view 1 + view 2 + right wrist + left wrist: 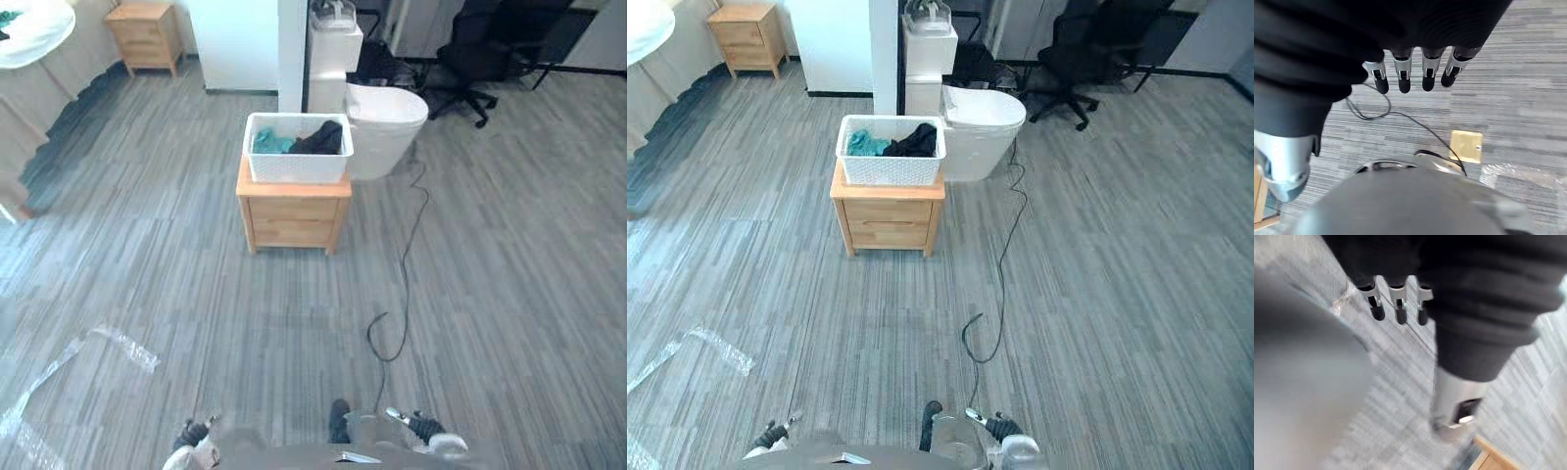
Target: Pick up the laundry basket with both hands and put the clothes into the washing machine.
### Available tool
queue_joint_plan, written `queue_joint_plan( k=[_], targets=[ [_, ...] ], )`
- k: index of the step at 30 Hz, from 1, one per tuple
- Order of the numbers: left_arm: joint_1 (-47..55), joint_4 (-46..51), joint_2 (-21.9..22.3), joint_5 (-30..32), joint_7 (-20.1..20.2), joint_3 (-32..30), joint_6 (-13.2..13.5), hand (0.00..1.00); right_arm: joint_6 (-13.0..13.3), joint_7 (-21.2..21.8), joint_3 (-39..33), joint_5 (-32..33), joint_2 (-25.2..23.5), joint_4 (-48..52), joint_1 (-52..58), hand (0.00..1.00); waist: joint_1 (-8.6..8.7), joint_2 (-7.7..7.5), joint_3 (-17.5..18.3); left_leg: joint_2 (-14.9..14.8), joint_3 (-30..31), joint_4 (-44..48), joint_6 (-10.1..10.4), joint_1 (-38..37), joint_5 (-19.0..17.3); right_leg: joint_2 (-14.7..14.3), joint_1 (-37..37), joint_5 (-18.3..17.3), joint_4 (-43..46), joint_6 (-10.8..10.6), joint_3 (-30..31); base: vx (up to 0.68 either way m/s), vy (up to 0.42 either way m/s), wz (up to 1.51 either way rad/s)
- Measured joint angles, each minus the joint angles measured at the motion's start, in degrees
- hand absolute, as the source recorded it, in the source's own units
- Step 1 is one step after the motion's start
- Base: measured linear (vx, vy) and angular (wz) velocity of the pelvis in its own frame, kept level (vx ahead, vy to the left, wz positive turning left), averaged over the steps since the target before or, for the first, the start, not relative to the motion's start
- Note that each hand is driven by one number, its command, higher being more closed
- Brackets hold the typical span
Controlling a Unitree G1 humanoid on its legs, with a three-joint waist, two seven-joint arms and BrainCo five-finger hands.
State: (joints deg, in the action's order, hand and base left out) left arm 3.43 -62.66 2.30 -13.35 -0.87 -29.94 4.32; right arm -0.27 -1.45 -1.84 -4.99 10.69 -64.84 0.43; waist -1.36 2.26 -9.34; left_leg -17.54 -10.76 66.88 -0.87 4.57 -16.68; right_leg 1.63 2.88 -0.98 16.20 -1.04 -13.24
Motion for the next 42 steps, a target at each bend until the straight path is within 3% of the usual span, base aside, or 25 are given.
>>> queue_joint_plan(
  k=[2, 5, 8, 9, 10, 12, 13, 17, 18, 19, 20, 21, 22, 23, 25, 27, 29, 30, 31, 32, 34, 36, 38, 40, 42],
  targets=[
    [0.31, 0.85, -1.49, 0.08, 0.14, 4.02, 0.36, 0.00, -0.03, -0.09, 0.63, -0.01, -0.31, -1.60, -0.14, 0.00, -0.31, -0.82, -0.78, 0.85, 0.05, 2.33, 0.31, 0.49, -0.40, 0.59, -8.73, -0.13, -4.12, 0.10, 0.40, 0.52, -0.156, 0.17],
    [0.81, 1.40, -2.04, 0.10, 0.24, 6.75, 0.67, 0.00, 0.05, -0.19, -1.13, -0.03, -0.40, -1.43, -1.56, 0.00, -0.47, 0.13, -1.43, 5.95, -0.26, -15.13, 5.13, 4.60, -2.24, 0.83, -17.40, -4.04, -11.03, -0.38, 2.38, 0.36, 0.025, -0.20],
    [2.58, 2.43, -2.21, 0.19, 0.24, 7.76, 0.45, 0.00, 0.07, -0.24, -3.15, 0.04, -0.43, -0.52, -1.58, 0.00, -0.68, 1.17, -2.07, 8.32, 1.88, -40.08, 5.07, 5.60, 1.25, 0.86, -19.14, -8.09, -12.25, -1.15, 3.64, 0.33, 0.173, -0.46],
    [3.71, 2.55, -1.90, 0.30, 0.29, 7.75, 0.19, 0.00, 0.04, -0.34, -3.33, 0.05, -0.42, -0.07, -0.99, 0.00, -0.84, 1.30, -2.47, 9.08, 2.94, -45.09, 4.86, 4.61, 8.94, 1.04, -19.90, -9.29, -12.39, -1.64, 5.10, 0.21, 0.192, -0.39],
    [4.90, 2.54, -1.64, 0.31, 0.29, 7.52, 0.13, 0.00, 0.03, -0.43, -3.05, 0.03, -0.68, -0.04, -0.83, 0.00, -0.98, 1.52, -2.51, 10.07, 2.91, -45.99, 3.95, 4.19, 10.97, 1.38, -19.89, -9.70, -12.66, -1.22, 5.98, 0.29, 0.231, -0.42],
    [5.29, 3.68, -2.19, 0.83, 0.14, 7.36, 0.06, 0.00, 0.04, -0.32, 0.09, -0.04, -1.01, 1.19, -0.97, 0.00, -1.56, -0.65, -1.97, 11.08, 2.53, -42.53, 2.40, 7.75, 8.95, 2.59, -17.39, -9.79, -11.82, -0.64, 8.27, 0.34, 0.234, -0.15],
    [4.71, 3.53, -2.13, 1.18, 0.12, 5.91, -0.20, 0.00, -0.04, -0.34, 1.15, -0.05, -1.00, 1.10, -1.32, 0.00, -2.13, -0.14, -2.47, 11.05, 2.27, -41.36, 1.54, 9.34, 7.93, 2.35, -15.59, -9.38, -10.45, -1.10, 9.61, 0.34, 0.240, -0.02],
    [6.39, 2.62, -1.61, 1.25, 0.08, 3.91, -0.92, 0.00, 0.21, 0.04, 1.80, -0.05, -0.99, 0.76, -1.34, 0.00, -1.92, -0.67, -1.65, 12.50, 0.67, -44.73, 0.43, 1.56, 5.52, 2.66, -10.48, -6.97, 13.31, -1.68, 15.51, 0.29, 0.155, -0.21],
    [6.67, 1.60, -2.11, 1.24, 0.19, 3.51, -0.90, 0.00, 0.64, 0.11, 1.75, -0.02, -1.10, 0.71, -1.34, 0.00, -1.82, -1.14, -1.29, 14.50, -0.20, -47.02, 0.32, -2.40, 5.17, 4.33, -6.78, -3.91, 22.98, -0.32, 16.41, 0.36, 0.152, -0.43],
    [7.37, 0.36, -2.37, 1.26, 0.16, 4.36, -0.92, 0.00, 1.25, 0.15, 1.68, 0.03, -0.70, 0.87, -1.32, 0.00, -1.24, -1.15, -0.97, 16.21, -0.88, -51.40, 0.23, -7.45, 5.14, 5.54, -3.49, 3.03, 31.99, 0.05, 16.44, 0.31, 0.111, -0.32],
    [7.39, 0.12, -2.48, 1.29, 0.14, 6.06, -0.90, 0.00, 1.35, 0.18, 1.71, 0.01, -0.22, 0.88, -1.08, 0.00, -0.20, -0.08, -0.48, 16.24, -1.27, -53.15, 0.08, -9.21, 5.26, 5.63, -1.95, 5.87, 35.82, -0.44, 16.66, 0.34, 0.091, -0.05],
    [7.91, 0.00, -2.38, 1.31, 0.20, 8.17, -0.84, 0.00, 1.39, 0.20, 1.78, 0.01, 0.72, 0.93, -0.68, 0.00, 1.07, 1.17, 0.43, 15.95, -2.10, -54.63, -0.47, -11.55, 5.62, 5.49, 1.45, 4.37, 41.42, -0.46, 15.80, 0.29, 0.028, -0.01],
    [8.02, -0.90, -2.30, 1.31, 0.20, 8.61, -0.70, 0.00, 1.61, 0.18, 1.59, 0.13, 0.96, 1.17, -1.12, 0.00, 1.43, 1.59, 0.40, 15.96, -3.37, -56.43, -1.33, -14.44, 6.20, 5.42, 4.06, -1.26, 42.91, -0.33, 13.61, 0.29, 0.015, -0.14],
    [8.03, -1.32, -2.23, 1.32, 0.15, 8.57, -0.77, 0.00, 1.60, 0.26, 1.68, 0.00, 1.19, 1.14, -1.24, 0.00, 1.58, 2.29, 0.63, 15.87, -3.98, -57.35, -1.35, -15.84, 6.21, 5.04, 5.16, -4.13, 41.73, -0.48, 12.52, 0.33, -0.011, -0.38],
    [7.76, -1.56, -1.72, 1.31, 0.09, 7.51, -0.64, 0.00, 1.58, 0.72, 1.67, 0.02, 1.29, 1.61, -1.90, 0.00, 1.92, 2.75, 0.59, 14.23, -5.78, -58.19, -0.81, -18.51, 5.86, 1.97, 7.87, -8.59, 26.82, -0.45, 8.19, 0.34, -0.063, -0.37],
    [7.22, -1.51, -2.03, 1.30, 0.17, 7.57, -0.54, 0.00, 1.46, 0.87, 1.70, 0.03, 0.95, 2.54, -1.78, 0.00, 2.11, 2.21, 0.22, 13.28, -5.89, -58.65, -0.57, -18.93, 5.61, 1.42, 9.03, -6.95, 11.96, -0.78, 6.08, 0.31, -0.130, -0.01],
    [7.26, -1.25, -2.00, 1.18, 0.35, 7.22, -0.08, 0.00, 1.30, 0.97, 1.64, 0.07, 0.73, 3.13, -1.65, 0.00, 2.08, 1.52, 0.04, 13.13, -6.32, -61.37, 1.95, -19.80, 3.98, 2.90, 9.90, -3.04, 0.30, -0.70, 5.57, 0.27, -0.167, 0.07],
    [7.05, -0.79, -2.11, 1.21, 0.28, 6.71, 0.16, 0.00, 1.16, 0.97, 1.66, 0.07, 0.63, 3.12, -1.51, 0.00, 1.70, 0.81, 0.03, 13.40, -6.29, -61.58, 2.58, -20.60, 3.09, 4.34, 10.24, -1.71, -1.89, -0.58, 5.70, 0.44, -0.325, -0.07],
    [7.66, -0.99, -2.18, 1.21, 0.18, 4.71, 0.25, 0.00, 1.05, 0.97, 1.92, 0.06, 0.44, 3.16, -0.65, 0.00, 1.46, -1.47, 0.37, 14.01, -5.49, -61.31, 4.55, -22.40, 0.88, 5.76, 9.89, 0.14, -1.67, -1.58, 5.72, 0.39, -0.294, -0.11],
    [7.63, -1.14, -1.99, 1.22, 0.12, 4.69, 0.13, 0.00, 1.07, 0.99, 2.24, 0.07, 0.55, 3.21, -0.41, 0.00, 1.43, -1.21, 0.46, 13.41, -5.31, -60.97, 4.77, -23.21, 0.04, 5.44, 10.02, 1.93, -0.06, -1.78, 5.21, 0.44, -0.330, 0.04],
    [7.79, -0.97, 0.19, 1.21, 0.22, 4.95, 0.00, 0.00, 1.09, 1.04, 2.52, -0.04, 2.12, 3.52, 0.77, 0.00, 1.88, 2.50, 2.42, 9.10, -3.78, -57.03, 4.80, -22.80, -0.65, 2.50, 9.88, -0.26, 2.31, -0.59, 2.85, 0.46, -0.302, 0.21],
    [6.58, -0.84, -0.18, 1.69, 0.92, 4.65, 0.36, 0.00, 0.54, 1.08, 3.16, -0.65, 2.13, 2.79, 0.75, 0.00, 1.57, 2.14, 2.12, 5.36, 0.41, -36.35, 4.47, -12.49, 0.92, 1.48, 8.10, -1.90, 1.64, 0.80, 1.50, 0.44, -0.344, 0.17],
    [5.61, -0.90, -0.60, 1.23, 1.04, 5.39, 0.11, 0.00, 0.24, 0.96, 3.48, -1.82, 2.09, -1.09, -0.46, 0.00, 0.93, 2.34, -0.12, 0.59, 2.26, -14.84, 6.03, -5.23, 0.11, -1.28, -0.93, -2.15, -1.87, 1.81, -0.25, 0.41, -0.258, 0.13],
    [5.37, -0.82, -1.66, 1.28, 1.15, 6.92, 0.29, 0.00, 0.05, 0.96, 3.51, -2.11, 1.67, -2.64, -0.10, 0.00, -0.07, 1.64, -0.28, 0.78, 1.95, -14.86, 6.07, -4.51, 0.12, -2.20, -6.88, -2.20, -5.73, 1.84, -0.45, 0.27, -0.094, 0.01],
    [5.32, -0.75, -2.07, 1.29, 1.16, 8.18, 0.45, 0.00, 0.08, 0.93, 3.40, -2.12, 1.54, -2.51, -0.08, 0.00, -0.03, 1.65, -0.37, 1.11, 1.08, -24.26, 6.21, -3.43, 0.03, -2.84, -10.13, -2.31, -9.15, 1.61, -0.45, 0.29, -0.027, -0.03]
  ],
)
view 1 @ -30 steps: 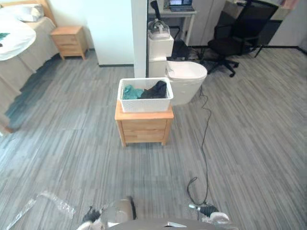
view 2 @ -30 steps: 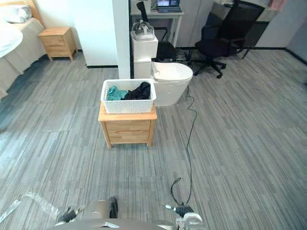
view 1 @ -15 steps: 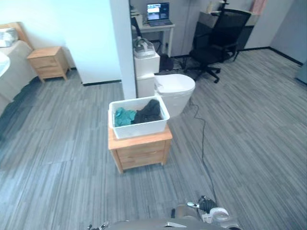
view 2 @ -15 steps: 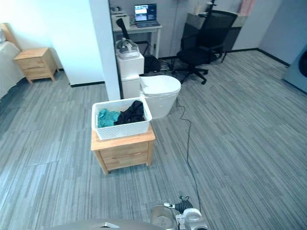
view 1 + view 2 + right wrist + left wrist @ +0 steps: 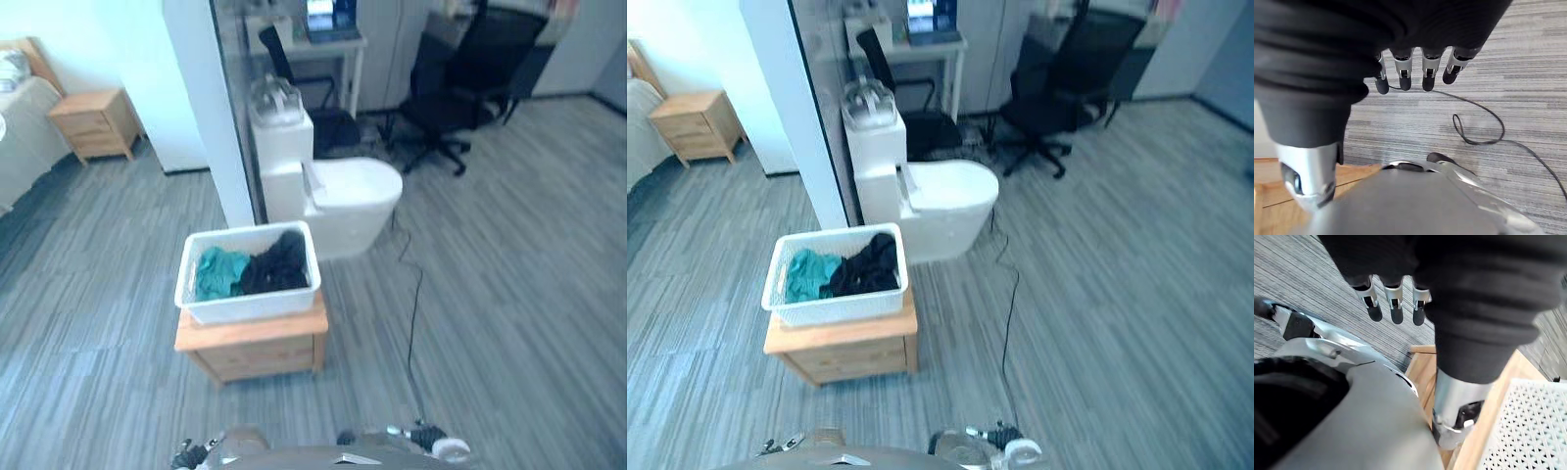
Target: Pick up the laundry basket with both hands and put the clothes into the washing machine.
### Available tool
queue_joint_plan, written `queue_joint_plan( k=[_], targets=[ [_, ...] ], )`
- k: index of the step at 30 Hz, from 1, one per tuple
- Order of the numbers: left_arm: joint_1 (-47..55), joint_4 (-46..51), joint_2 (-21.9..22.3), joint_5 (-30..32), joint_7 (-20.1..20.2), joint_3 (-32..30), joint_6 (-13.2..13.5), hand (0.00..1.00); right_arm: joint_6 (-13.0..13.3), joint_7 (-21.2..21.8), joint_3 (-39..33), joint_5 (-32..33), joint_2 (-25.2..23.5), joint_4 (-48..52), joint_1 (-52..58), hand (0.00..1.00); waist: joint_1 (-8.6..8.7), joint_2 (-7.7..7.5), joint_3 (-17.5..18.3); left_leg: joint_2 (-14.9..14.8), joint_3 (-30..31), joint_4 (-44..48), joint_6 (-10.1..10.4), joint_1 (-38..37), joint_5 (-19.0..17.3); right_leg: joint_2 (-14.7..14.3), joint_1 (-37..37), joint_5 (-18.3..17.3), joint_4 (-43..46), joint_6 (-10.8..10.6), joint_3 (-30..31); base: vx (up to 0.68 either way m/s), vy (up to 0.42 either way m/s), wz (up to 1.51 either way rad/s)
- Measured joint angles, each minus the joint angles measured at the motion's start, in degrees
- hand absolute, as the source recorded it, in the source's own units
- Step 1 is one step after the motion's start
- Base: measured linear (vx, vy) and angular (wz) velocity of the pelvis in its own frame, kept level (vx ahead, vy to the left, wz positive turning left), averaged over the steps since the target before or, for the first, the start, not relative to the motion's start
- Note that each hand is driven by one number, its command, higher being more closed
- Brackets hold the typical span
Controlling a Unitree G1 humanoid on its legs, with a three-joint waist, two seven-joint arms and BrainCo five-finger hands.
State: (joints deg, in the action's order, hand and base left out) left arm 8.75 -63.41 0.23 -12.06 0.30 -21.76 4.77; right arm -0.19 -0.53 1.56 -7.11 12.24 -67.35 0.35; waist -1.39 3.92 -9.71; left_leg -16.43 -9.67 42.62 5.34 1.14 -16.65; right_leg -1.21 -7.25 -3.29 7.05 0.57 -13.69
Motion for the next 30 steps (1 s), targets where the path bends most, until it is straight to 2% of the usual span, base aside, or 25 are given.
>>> queue_joint_plan(
  k=[1, 2, 3, 4, 5, 6, 7, 10, 14, 16, 17, 19, 21, 23, 26, 28, 30],
  targets=[
    [0.05, 0.29, -0.04, 0.01, 0.00, 0.00, -0.03, 0.00, 0.00, -0.02, -0.11, 0.02, -0.05, 0.18, -0.04, 0.00, 0.19, 0.01, -0.01, 0.81, 0.64, -8.88, 0.05, 0.44, 0.07, -0.07, -0.72, -0.50, -1.06, -0.85, 0.19, 0.28, 0.038, -0.01],
    [0.07, 0.42, -0.05, 0.01, 0.00, 0.02, -0.05, 0.00, 0.00, -0.04, -0.20, 0.02, -0.06, 0.41, -0.05, 0.00, 0.16, -0.02, 0.01, 1.47, 1.49, -13.47, 0.03, 0.97, 0.25, 0.03, -0.81, -0.52, -1.52, -1.20, 0.32, 0.20, 0.124, -0.05],
    [0.18, 0.62, -0.12, -0.04, 0.01, -0.11, -0.11, 0.00, -0.01, -0.19, -0.89, 0.07, -0.23, 0.79, 0.51, 0.00, -0.20, -0.23, -0.01, 3.83, 4.30, -20.55, 1.18, 1.26, 4.97, 0.84, -0.62, -0.87, -2.13, -1.76, 1.04, 0.19, 0.188, -0.13],
    [0.19, 0.92, -0.13, -0.03, -0.03, -0.12, -0.23, 0.00, -0.02, -0.35, -1.34, 0.07, -0.72, 1.20, 0.65, 0.00, -0.33, -0.98, -0.22, 5.61, 4.45, -23.07, 1.54, 0.16, 7.03, 1.72, -0.55, -0.89, -2.42, -2.45, 2.11, 0.19, 0.200, -0.10],
    [0.33, 0.91, -0.53, 0.02, -0.04, -0.01, -0.29, 0.00, 0.03, -0.45, -1.43, 0.09, -0.83, 1.40, 0.66, 0.00, -0.10, -1.29, -0.39, 6.51, 4.19, -24.39, 0.96, -0.22, 7.58, 2.45, -0.48, -0.72, -2.79, -2.84, 2.35, 0.18, 0.199, -0.07],
    [0.27, 0.85, -1.15, 0.00, -0.08, 0.17, -0.35, 0.00, -0.02, -0.68, -1.47, 0.10, -1.21, 1.44, 0.25, 0.00, 0.03, -2.24, -0.22, 7.61, 3.22, -24.77, 0.12, -0.30, 7.49, 3.55, 0.18, 0.02, -3.32, -3.65, 3.04, 0.16, 0.181, -0.29],
    [0.32, 0.75, -1.55, 0.00, -0.08, 0.62, -0.47, 0.00, -0.07, -0.72, -0.95, 0.08, -1.39, 1.45, 0.17, 0.00, -0.73, -2.75, -0.09, 7.96, 1.49, -24.58, -0.31, -0.11, 6.78, 4.05, 1.31, 0.26, -3.46, -4.08, 4.87, 0.16, 0.184, -0.47],
    [0.52, -0.82, -2.65, 0.01, -0.11, 1.83, -0.63, 0.00, -0.05, -0.71, 0.04, 0.18, -1.65, 3.35, -0.12, 0.00, -0.07, -3.32, 0.49, 9.67, -0.26, -24.97, -1.59, -0.74, 5.57, 5.04, 1.49, 0.91, -4.33, -4.97, 7.56, 0.19, 0.162, -0.35],
    [0.50, -1.86, -2.76, 0.17, -0.12, 2.21, -0.75, 0.00, -0.17, -0.73, -0.25, 0.75, -1.64, 6.30, 1.02, 0.00, 0.08, -2.92, 3.22, 11.68, -1.79, -27.93, -1.95, -0.89, 5.46, 6.44, 3.25, 1.36, -5.72, -5.70, 9.96, 0.12, 0.104, -0.22],
    [0.55, -1.30, -3.14, 0.78, -0.11, 2.55, -1.11, 0.00, -0.59, -0.72, -2.32, 1.21, -2.12, 12.42, 3.10, 0.00, 0.47, -2.56, 4.06, 12.11, -1.65, -28.49, -2.20, -0.60, 5.31, 6.76, 3.67, 1.36, -6.25, -5.71, 9.99, 0.09, 0.037, -0.05],
    [1.56, 2.20, -2.80, 0.96, -0.09, 2.64, -1.90, 0.00, -0.83, -0.59, -3.51, 2.41, -3.11, 20.50, 5.38, 0.00, 0.84, -2.48, 5.43, 12.43, -1.70, -29.06, -2.29, 0.57, 5.37, 6.94, 5.11, 1.36, -6.42, -5.71, 10.09, 0.05, 0.016, -0.03],
    [3.73, 11.60, -1.37, 0.92, 0.02, 0.31, -2.49, 0.00, -0.83, 0.27, -5.06, 3.25, -3.74, 30.89, 7.65, 0.00, 1.08, -2.47, 5.49, 12.57, -1.77, -29.57, -2.48, 0.69, 5.49, 7.00, 5.46, 1.46, -6.48, -5.86, 10.13, 0.05, 0.005, -0.02],
    [6.30, 24.65, 0.11, 0.81, -0.19, -5.63, -2.93, 0.00, -0.75, 0.96, -7.68, 3.33, -3.78, 40.44, 9.67, 0.00, 1.00, -2.71, 5.87, 12.54, -1.74, -29.97, -2.55, 0.49, 5.55, 6.96, 5.48, 1.64, -6.40, -6.04, 10.10, 0.02, 0.000, 0.00],
    [9.22, 45.34, 2.67, 0.93, -3.91, -15.21, -3.04, 0.00, -0.73, 1.30, -11.12, 3.34, -4.06, 50.72, 10.47, 0.00, 0.96, -3.41, 6.57, 12.52, -1.80, -30.62, -2.63, 0.09, 5.60, 6.95, 5.16, 2.02, -6.63, -6.04, 10.12, 0.03, 0.001, -0.04],
    [10.31, 62.98, 5.25, 2.55, -8.42, -20.66, -2.63, 0.00, -0.65, 1.28, -11.56, 3.33, -3.81, 57.34, 9.98, 0.00, 0.75, -3.38, 6.80, 12.63, -1.91, -31.23, -2.96, -0.51, 5.81, 6.98, 5.01, 3.15, -7.02, -6.02, 10.13, -0.02, 0.023, -0.03],
    [11.02, 74.40, 5.83, 5.76, -12.35, -21.04, -2.70, 0.00, -0.76, 1.29, -9.81, 3.34, -4.24, 59.63, 7.68, 0.00, -0.11, -3.36, 6.80, 12.80, -2.48, -31.82, -3.59, -1.07, 6.23, 7.18, 4.51, 4.85, -8.24, -5.99, 10.12, -0.06, 0.034, -0.10],
    [10.80, 79.33, 5.47, 7.95, -13.90, -20.90, -2.71, 0.00, -1.01, 1.27, -6.83, 3.46, -4.46, 59.65, 4.83, 0.00, -0.32, -3.36, 6.78, 13.09, -2.59, -31.76, -3.83, -1.38, 6.36, 7.49, 4.10, 5.48, -8.52, -5.94, 10.04, -0.08, 0.035, -0.04]
  ],
)
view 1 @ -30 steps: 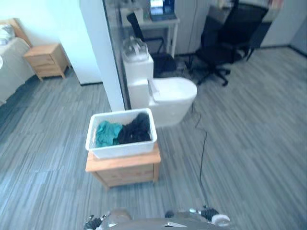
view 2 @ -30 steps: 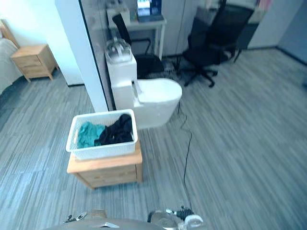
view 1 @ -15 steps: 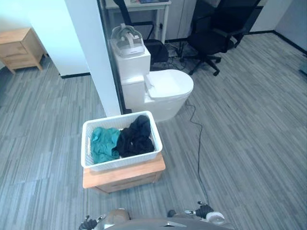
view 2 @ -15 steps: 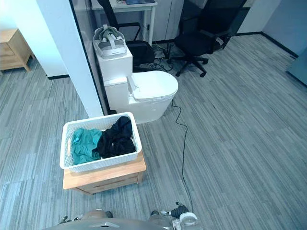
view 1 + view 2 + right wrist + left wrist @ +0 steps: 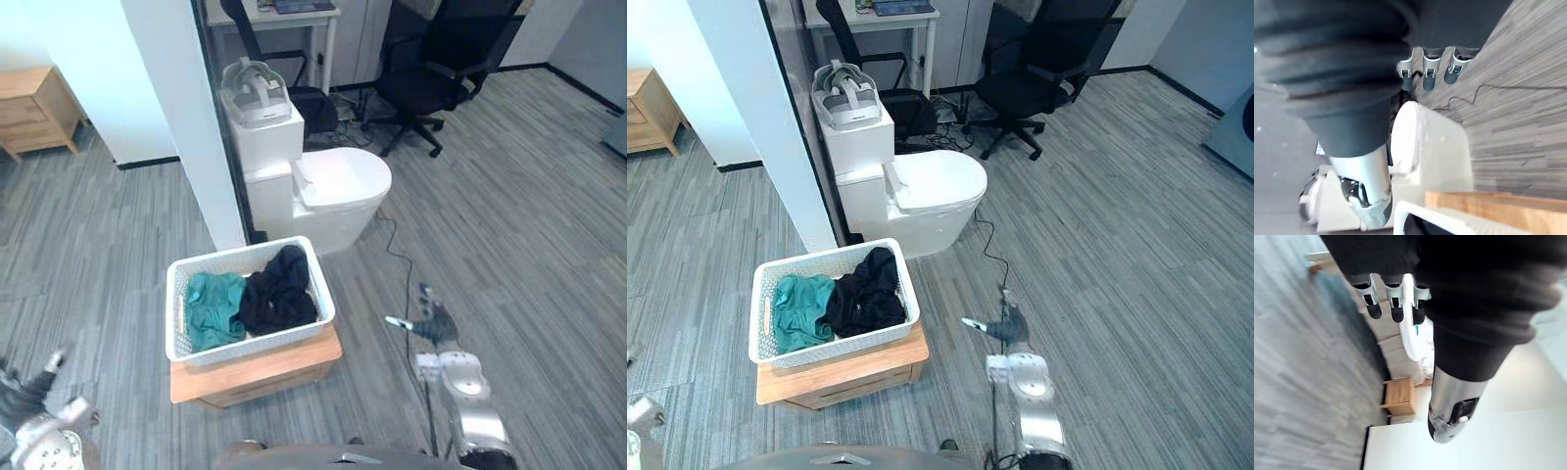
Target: Pick up the laundry basket with both hands and put the clothes into the washing machine.
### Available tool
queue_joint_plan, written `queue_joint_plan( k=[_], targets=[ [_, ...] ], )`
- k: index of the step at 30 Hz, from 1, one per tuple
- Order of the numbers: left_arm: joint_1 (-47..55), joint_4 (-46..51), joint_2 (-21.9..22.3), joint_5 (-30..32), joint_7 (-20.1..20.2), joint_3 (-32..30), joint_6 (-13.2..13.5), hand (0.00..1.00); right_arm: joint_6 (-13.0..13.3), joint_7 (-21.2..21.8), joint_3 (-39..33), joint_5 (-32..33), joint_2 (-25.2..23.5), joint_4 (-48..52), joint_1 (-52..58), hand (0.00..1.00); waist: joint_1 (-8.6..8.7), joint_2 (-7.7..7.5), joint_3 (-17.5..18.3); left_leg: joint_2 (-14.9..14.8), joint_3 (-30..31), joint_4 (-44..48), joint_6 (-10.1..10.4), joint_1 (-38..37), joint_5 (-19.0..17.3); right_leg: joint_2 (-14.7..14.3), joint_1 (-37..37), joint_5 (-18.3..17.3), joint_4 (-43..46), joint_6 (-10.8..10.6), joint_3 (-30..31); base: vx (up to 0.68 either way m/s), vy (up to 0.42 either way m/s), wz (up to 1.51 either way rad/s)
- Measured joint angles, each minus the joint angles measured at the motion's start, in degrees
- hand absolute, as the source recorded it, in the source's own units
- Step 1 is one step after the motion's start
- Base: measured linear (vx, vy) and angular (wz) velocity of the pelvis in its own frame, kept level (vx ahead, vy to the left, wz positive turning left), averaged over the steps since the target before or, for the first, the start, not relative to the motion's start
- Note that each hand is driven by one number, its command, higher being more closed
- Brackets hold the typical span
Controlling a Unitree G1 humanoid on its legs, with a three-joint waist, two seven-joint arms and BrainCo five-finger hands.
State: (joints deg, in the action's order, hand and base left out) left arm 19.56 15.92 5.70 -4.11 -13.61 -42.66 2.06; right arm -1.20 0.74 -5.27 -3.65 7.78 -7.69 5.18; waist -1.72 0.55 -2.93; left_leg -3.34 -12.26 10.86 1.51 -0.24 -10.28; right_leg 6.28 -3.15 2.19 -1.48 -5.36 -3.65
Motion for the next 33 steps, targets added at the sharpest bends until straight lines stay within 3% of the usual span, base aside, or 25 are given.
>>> queue_joint_plan(
  k=[3, 7, 8, 10, 13, 18, 21, 27, 33],
  targets=[
    [-3.96, -0.19, -0.79, 0.99, -1.87, 0.11, -0.68, 0.00, -0.55, -0.48, 6.74, 1.71, 0.86, -3.42, -8.56, 0.00, -0.19, 0.11, -2.20, 0.41, 0.19, 0.23, -0.86, -0.65, 0.57, 0.39, -1.01, 1.42, 0.15, -0.01, -0.14, -0.13, 0.035, 0.04],
    [-15.91, -14.81, -5.80, 0.94, -3.67, 1.28, -2.42, 0.00, -1.93, -2.75, 12.30, 2.23, 0.96, -16.50, -24.56, 0.00, -2.01, 0.00, -9.67, 0.50, 1.28, 2.04, -0.78, 0.11, 1.15, 0.62, -0.76, 2.87, 1.84, 0.34, -0.19, -0.25, 0.014, 0.10],
    [-17.05, -16.88, -6.86, 0.93, -3.69, 1.65, -2.92, 0.00, -2.01, -2.98, 12.52, 2.26, 0.48, -18.29, -26.58, 0.00, -2.18, -0.13, -11.05, 0.46, 1.35, 2.56, -0.70, 0.43, 1.23, 0.62, -0.72, 2.91, 2.20, 0.35, -0.17, -0.23, -0.006, 0.05],
    [-21.71, -24.23, -9.89, 0.91, -3.94, 2.11, -4.39, 0.00, -3.08, -5.08, 12.32, 4.05, -0.75, -23.43, -33.24, 0.00, -3.17, -0.19, -17.27, -0.07, 1.38, 6.30, -0.74, 2.67, 0.97, 0.51, 0.33, 3.03, 2.99, 0.27, -0.15, -0.28, -0.015, -0.03],
    [-24.19, -28.42, -11.67, 0.90, -5.02, 1.89, -5.22, 0.00, -3.79, -6.77, 11.07, 5.44, -0.58, -24.97, -36.62, 0.00, -3.47, 0.00, -21.09, -0.87, 1.45, 9.66, -0.73, 6.74, 0.83, 0.08, 2.70, 4.05, 2.94, 0.03, -0.17, -0.21, -0.016, -0.04],
    [-31.11, -44.27, -16.82, -0.30, -5.56, 2.96, -5.72, 0.00, -4.34, -9.80, 9.01, 7.49, 1.34, -30.03, -40.12, 0.00, -3.19, 0.43, -22.32, -1.98, 2.56, 14.17, -0.39, 13.27, 0.57, -0.76, 6.81, 4.26, 2.71, 0.73, -0.61, -0.17, -0.004, 0.00],
    [-36.04, -50.76, -20.65, -3.32, -3.58, 6.20, -5.76, 0.00, -4.32, -10.55, 7.53, 8.85, 3.10, -30.04, -42.74, 0.00, -3.03, 0.43, -22.34, -1.88, 3.20, 14.06, 0.37, 15.95, 1.44, -0.60, 9.26, 4.62, 2.53, 1.41, -1.55, -0.11, -0.005, 0.06],
    [-40.84, -51.06, -24.78, -10.83, -0.44, 12.09, -5.75, 0.00, -4.35, -12.58, 4.53, 8.97, 5.40, -25.90, -44.84, 0.00, -2.87, 0.63, -23.81, -1.57, 3.55, 12.03, 0.13, 17.34, 3.25, -0.52, 10.87, 5.31, 1.31, 2.04, -1.89, -0.04, -0.003, 0.02],
    [-41.12, -50.70, -28.21, -17.79, 0.63, 17.60, -5.75, 0.00, -4.49, -13.83, 3.93, 8.65, 7.19, -22.33, -44.74, 0.00, -3.03, 1.61, -24.40, -1.68, 4.35, 11.97, -0.68, 17.27, 3.90, -1.20, 10.45, 6.38, 0.23, 0.96, -1.95, 0.06, -0.013, -0.02]
  ],
)
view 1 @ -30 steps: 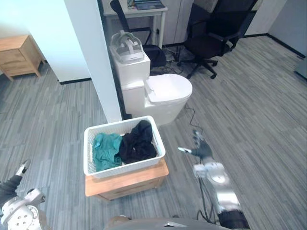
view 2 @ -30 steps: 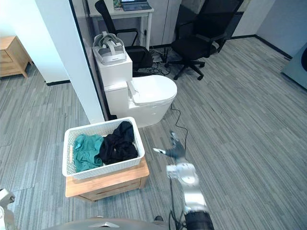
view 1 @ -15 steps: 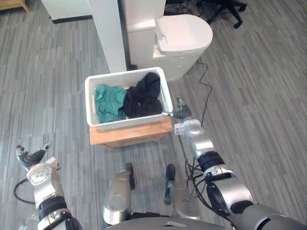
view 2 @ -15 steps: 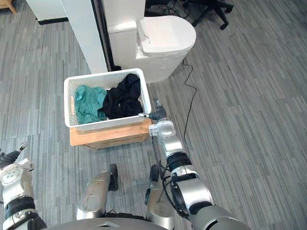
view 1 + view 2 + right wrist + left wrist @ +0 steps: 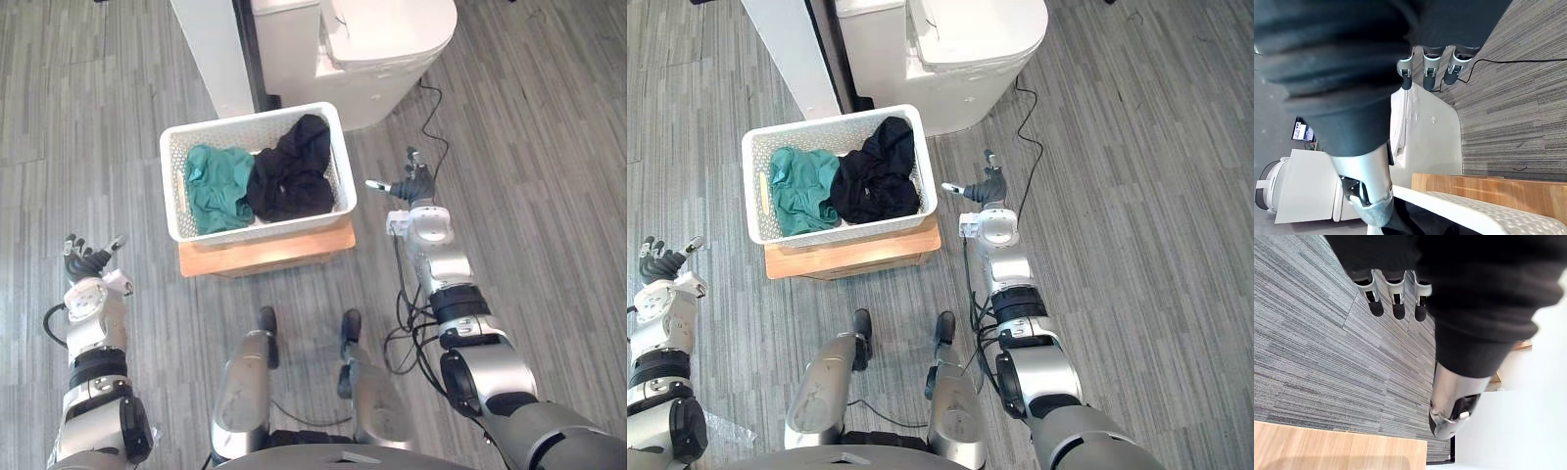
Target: Pick up the laundry basket with both hands and put the clothes into the washing machine.
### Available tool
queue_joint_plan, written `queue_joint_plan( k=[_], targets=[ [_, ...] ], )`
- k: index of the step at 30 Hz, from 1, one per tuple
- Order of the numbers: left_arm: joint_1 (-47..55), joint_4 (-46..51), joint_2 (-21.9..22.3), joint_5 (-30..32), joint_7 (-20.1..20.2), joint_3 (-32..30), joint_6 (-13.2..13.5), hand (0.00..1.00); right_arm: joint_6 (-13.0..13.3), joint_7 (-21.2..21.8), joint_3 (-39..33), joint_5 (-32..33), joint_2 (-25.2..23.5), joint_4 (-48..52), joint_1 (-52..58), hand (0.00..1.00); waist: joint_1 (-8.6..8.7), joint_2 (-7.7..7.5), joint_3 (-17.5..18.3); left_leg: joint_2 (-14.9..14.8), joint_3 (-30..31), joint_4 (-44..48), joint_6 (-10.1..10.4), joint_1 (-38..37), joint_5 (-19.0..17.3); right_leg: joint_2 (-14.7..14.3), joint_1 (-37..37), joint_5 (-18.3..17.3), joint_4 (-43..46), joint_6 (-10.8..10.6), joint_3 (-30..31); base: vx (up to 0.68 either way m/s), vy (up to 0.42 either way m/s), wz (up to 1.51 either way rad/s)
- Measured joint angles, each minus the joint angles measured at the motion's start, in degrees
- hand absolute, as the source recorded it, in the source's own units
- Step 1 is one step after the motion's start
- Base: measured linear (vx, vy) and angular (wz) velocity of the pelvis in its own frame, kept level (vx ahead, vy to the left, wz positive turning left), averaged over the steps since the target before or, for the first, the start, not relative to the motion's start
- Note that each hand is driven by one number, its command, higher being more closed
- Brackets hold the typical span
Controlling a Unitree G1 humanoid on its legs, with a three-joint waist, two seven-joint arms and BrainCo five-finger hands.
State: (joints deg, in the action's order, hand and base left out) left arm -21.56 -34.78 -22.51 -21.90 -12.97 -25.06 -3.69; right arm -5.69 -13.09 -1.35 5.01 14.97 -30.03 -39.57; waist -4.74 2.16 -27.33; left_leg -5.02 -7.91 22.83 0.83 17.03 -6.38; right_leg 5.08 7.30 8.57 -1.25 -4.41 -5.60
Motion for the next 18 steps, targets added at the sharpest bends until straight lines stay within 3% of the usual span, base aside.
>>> queue_joint_plan(
  k=[5, 8, 15, 18],
  targets=[
    [-7.04, -9.90, -7.99, -3.37, 4.53, 17.17, -0.23, 0.00, -0.67, 0.04, 2.88, 1.64, 5.93, -6.18, -4.40, 0.00, -1.02, 1.21, -0.62, -0.16, 0.17, 0.00, 0.03, -0.05, 0.07, -0.47, 0.07, -0.09, 0.36, 0.14, -0.04, -0.02, -0.006, -0.01],
    [-12.43, -16.52, -10.65, -4.47, 7.70, 25.14, -0.69, 0.00, -0.77, 0.25, 4.11, 4.56, 6.70, -10.97, -7.54, 0.00, -1.20, 1.32, -0.67, -0.46, 0.22, -0.10, 0.40, 1.42, 0.17, -0.46, 1.48, -0.51, 0.67, 0.94, -0.11, -0.09, 0.013, 0.00],
    [-19.80, -23.59, -9.91, -5.01, 10.76, 27.21, -1.45, 0.00, -0.77, 1.52, 9.89, 9.08, 6.41, -12.74, -10.61, 0.00, -1.25, 1.29, -0.68, -0.55, 0.34, -2.03, 0.52, 4.53, 2.63, -0.32, 4.92, 0.61, -0.04, 1.36, -1.22, -0.04, 0.003, 0.05],
    [-25.50, -32.28, -6.96, -4.66, 10.69, 19.72, -1.50, 0.00, -0.75, 2.78, 13.97, 11.62, 4.12, -16.31, -14.32, 0.00, -1.19, 1.25, -0.67, -1.26, 0.36, -2.23, 0.85, 5.17, 2.82, -0.98, 5.55, 1.21, -0.47, 1.07, -1.18, 0.02, -0.046, -0.04]
  ],
)
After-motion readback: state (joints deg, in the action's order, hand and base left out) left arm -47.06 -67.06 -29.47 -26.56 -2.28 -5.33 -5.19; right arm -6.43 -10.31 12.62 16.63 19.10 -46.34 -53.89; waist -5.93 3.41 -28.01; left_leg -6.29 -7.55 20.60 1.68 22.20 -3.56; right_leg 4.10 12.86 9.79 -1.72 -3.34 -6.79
